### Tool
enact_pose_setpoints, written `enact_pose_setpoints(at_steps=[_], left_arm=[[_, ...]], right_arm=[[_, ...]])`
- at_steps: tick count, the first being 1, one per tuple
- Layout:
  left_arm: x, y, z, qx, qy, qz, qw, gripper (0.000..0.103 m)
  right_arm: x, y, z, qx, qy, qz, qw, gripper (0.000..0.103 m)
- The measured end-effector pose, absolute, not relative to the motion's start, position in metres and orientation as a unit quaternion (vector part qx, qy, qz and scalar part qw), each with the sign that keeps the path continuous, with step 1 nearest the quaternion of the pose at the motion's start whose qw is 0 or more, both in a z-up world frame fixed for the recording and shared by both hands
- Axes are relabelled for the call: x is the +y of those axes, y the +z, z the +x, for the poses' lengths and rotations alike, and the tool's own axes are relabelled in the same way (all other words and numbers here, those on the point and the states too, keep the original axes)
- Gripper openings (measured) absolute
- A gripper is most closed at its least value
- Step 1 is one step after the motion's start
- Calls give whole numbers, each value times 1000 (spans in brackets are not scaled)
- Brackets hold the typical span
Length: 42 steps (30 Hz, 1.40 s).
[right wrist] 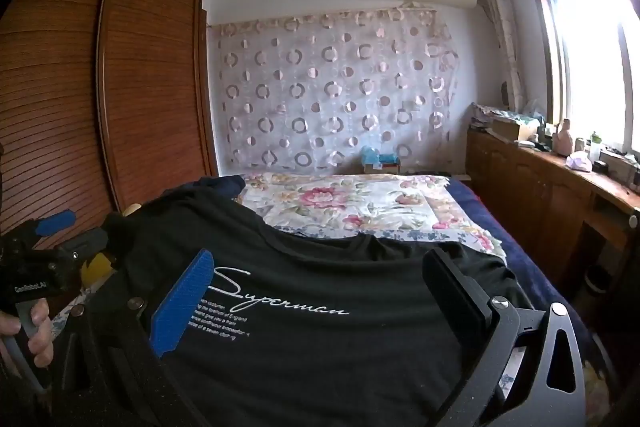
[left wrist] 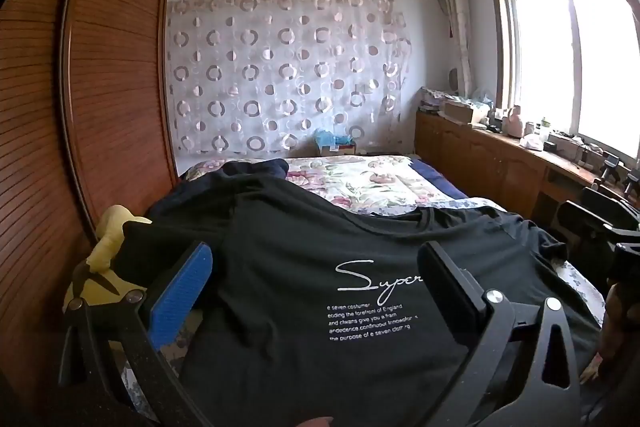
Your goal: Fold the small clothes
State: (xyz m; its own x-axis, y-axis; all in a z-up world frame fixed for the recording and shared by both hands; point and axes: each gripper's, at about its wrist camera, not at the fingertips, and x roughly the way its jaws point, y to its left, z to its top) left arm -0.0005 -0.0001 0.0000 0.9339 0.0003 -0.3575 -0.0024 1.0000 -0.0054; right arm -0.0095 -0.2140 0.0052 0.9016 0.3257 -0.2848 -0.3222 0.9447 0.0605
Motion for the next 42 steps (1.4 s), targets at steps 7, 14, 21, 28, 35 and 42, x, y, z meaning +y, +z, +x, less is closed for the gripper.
enact_pose_setpoints(at_steps=[7,14,21,28,35,42], left_arm=[[0,0,0,181,-1,-4,984,103],[-4,0,1,181,1,-3,984,103],[0,0,-1,180,0,-7,984,103],[-2,9,0,179,2,-8,984,103],[-2,8,-1,178,1,-8,984,103],[-2,9,-1,178,1,-8,984,103]], right_arm=[[-209,3,-12,146,165,3,975,103],[-214,3,-11,145,166,4,976,103],[-209,5,-12,145,165,3,976,103],[-209,5,-13,145,166,3,975,103],[-209,6,-13,145,165,5,976,103],[-209,6,-13,145,165,5,976,103]])
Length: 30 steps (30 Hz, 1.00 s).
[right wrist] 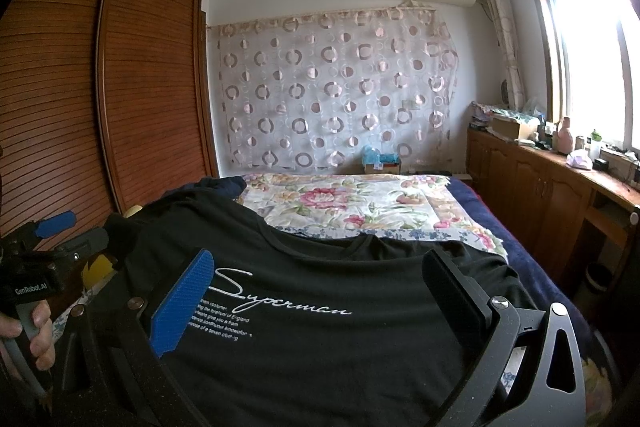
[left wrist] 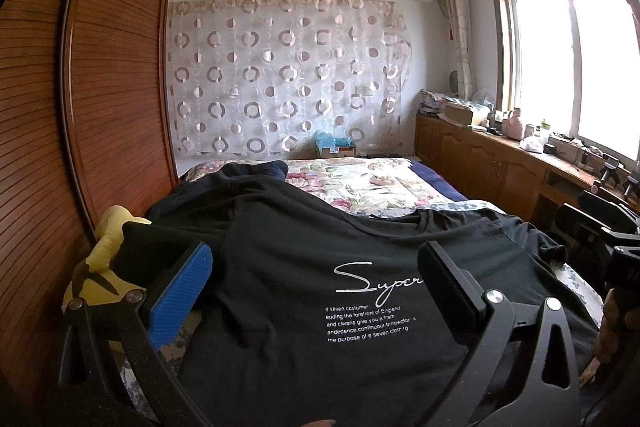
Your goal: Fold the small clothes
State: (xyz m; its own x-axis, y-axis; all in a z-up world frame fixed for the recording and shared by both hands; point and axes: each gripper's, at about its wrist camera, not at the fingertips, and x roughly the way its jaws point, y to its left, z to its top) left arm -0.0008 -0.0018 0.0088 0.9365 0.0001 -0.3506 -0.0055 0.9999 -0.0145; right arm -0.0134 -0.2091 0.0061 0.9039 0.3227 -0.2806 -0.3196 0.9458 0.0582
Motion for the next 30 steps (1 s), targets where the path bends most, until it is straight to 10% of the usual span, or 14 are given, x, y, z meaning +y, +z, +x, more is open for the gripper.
enact_pose_setpoints(at_steps=[30], left_arm=[[-2,8,-1,178,1,-8,984,103]], right_arm=[[-209,7,-14,141,166,6,976,103]])
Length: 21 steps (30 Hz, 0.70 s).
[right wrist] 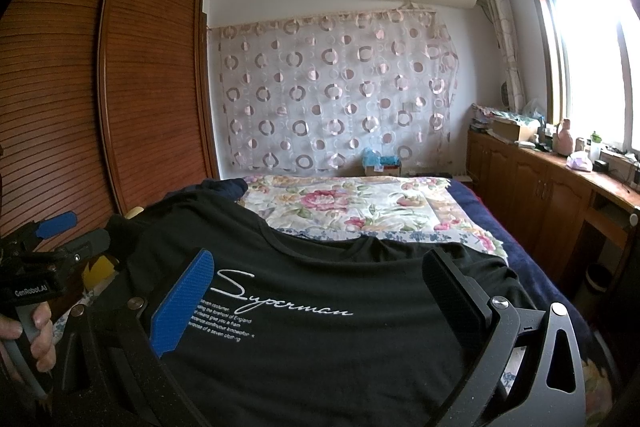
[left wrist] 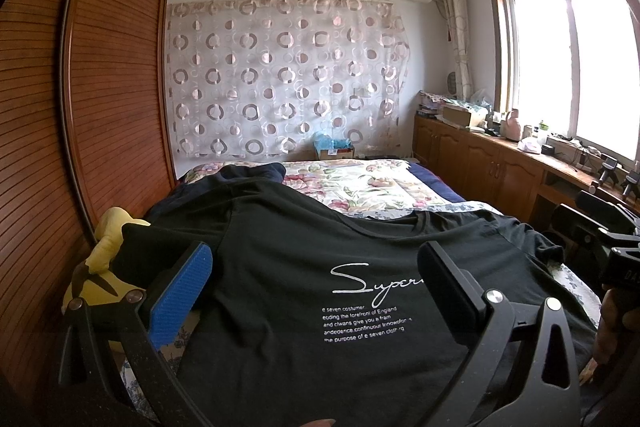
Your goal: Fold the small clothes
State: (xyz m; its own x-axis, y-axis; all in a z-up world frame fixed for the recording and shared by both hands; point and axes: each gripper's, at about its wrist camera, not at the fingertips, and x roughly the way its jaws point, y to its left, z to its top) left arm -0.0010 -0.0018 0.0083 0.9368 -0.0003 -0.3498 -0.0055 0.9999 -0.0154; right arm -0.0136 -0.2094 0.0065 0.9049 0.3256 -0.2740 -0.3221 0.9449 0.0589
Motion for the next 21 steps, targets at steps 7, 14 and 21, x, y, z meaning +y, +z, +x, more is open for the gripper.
enact_pose_setpoints(at_steps=[7,14,21], left_arm=[[-2,9,-1,177,1,-8,984,103],[-2,8,-1,177,1,-8,984,103],[-2,10,-1,178,2,-8,984,103]], right_arm=[[-209,7,-14,141,166,6,976,103],[-209,7,-14,141,166,6,976,103],[-208,7,-13,142,168,6,975,103]])
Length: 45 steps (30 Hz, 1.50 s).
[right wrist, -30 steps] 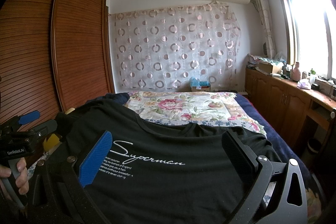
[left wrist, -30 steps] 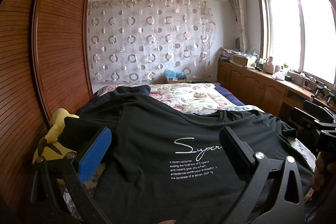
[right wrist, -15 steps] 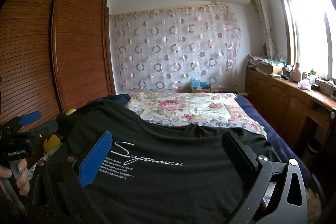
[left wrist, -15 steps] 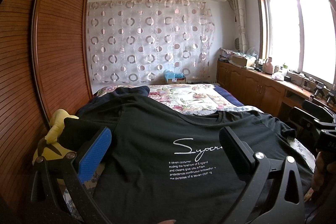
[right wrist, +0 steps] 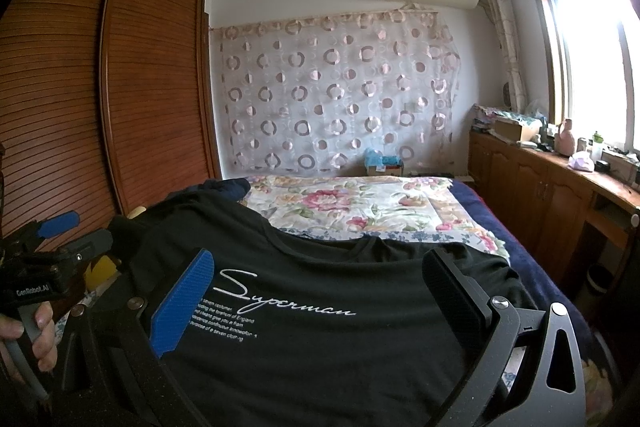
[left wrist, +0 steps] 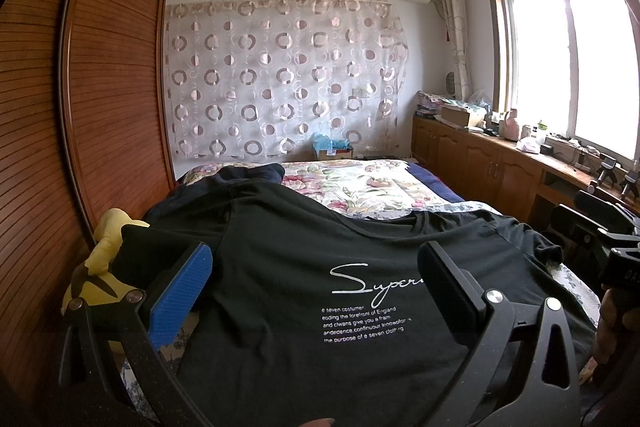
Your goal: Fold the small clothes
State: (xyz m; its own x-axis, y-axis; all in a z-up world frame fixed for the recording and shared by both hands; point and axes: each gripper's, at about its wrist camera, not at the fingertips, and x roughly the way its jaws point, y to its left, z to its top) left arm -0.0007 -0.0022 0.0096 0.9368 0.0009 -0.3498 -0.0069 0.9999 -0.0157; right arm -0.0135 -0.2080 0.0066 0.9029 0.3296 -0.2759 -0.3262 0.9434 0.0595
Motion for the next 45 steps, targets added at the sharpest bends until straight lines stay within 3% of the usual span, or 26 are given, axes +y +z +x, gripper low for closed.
enact_pose_setpoints(at_steps=[14,32,36,40,45], left_arm=[[4,2,9,205,12,-3,979,103],[89,-27,51,253,29,-23,967,103],[116,-31,61,268,38,-37,962,90],[151,-37,73,289,57,-65,953,69],[177,-44,85,301,86,-81,946,55]], right_arm=[[-187,-6,15,168,232,-13,958,103],[-181,-10,71,214,294,-55,930,103],[-181,-8,81,227,304,-61,923,103],[-177,-2,100,243,313,-63,916,103],[-168,4,126,255,321,-64,910,103]])
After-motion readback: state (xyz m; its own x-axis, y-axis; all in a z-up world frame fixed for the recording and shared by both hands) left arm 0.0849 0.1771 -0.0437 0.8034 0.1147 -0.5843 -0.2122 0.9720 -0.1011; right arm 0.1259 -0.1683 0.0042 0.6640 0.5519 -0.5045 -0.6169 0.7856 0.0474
